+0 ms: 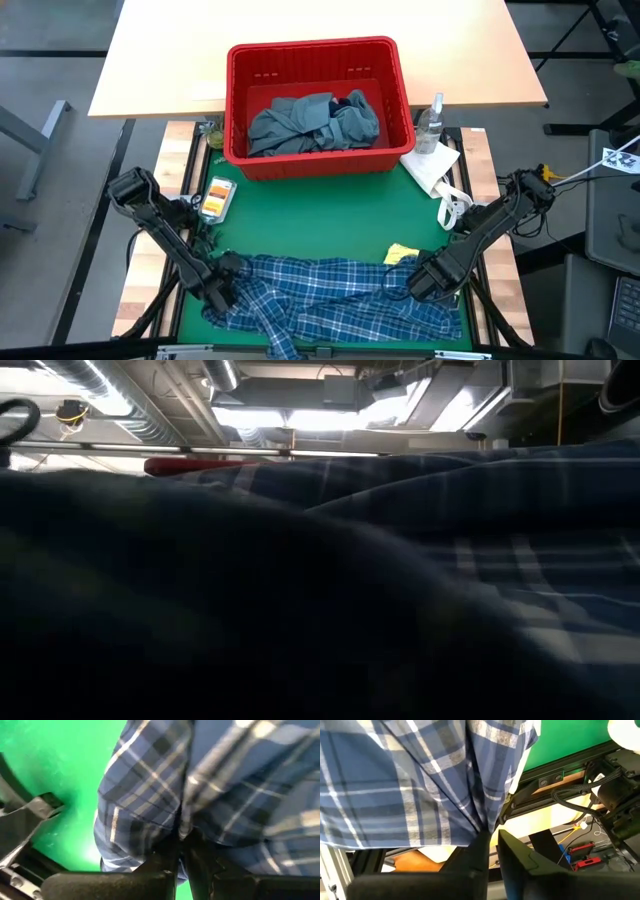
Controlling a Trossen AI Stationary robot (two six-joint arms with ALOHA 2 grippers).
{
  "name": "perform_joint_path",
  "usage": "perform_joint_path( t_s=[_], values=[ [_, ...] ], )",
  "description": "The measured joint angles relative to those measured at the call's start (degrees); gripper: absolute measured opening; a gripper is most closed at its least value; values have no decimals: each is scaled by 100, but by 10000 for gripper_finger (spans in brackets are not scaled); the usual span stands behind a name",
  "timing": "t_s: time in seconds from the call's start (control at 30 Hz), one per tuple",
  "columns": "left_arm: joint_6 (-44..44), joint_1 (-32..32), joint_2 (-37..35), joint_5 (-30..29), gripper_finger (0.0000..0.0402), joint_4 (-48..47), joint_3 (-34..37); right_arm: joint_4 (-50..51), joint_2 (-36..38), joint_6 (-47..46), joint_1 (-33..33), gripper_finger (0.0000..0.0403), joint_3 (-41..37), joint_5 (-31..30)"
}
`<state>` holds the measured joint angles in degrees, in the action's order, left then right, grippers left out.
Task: Fold Laundry from Bin
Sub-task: Fold the blue shirt
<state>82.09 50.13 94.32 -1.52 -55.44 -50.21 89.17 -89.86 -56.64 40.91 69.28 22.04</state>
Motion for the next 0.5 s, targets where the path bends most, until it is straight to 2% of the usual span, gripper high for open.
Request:
perform_joint_path(
  t_s=[0.3, 0.5],
  values=[
    [-318, 0, 0, -46, 23, -126, -386, 102, 0, 7, 0, 140, 0, -40],
    [-314, 85, -1, -52, 23, -409, -654, 91, 0, 161, 0, 166, 0, 7]
  ],
)
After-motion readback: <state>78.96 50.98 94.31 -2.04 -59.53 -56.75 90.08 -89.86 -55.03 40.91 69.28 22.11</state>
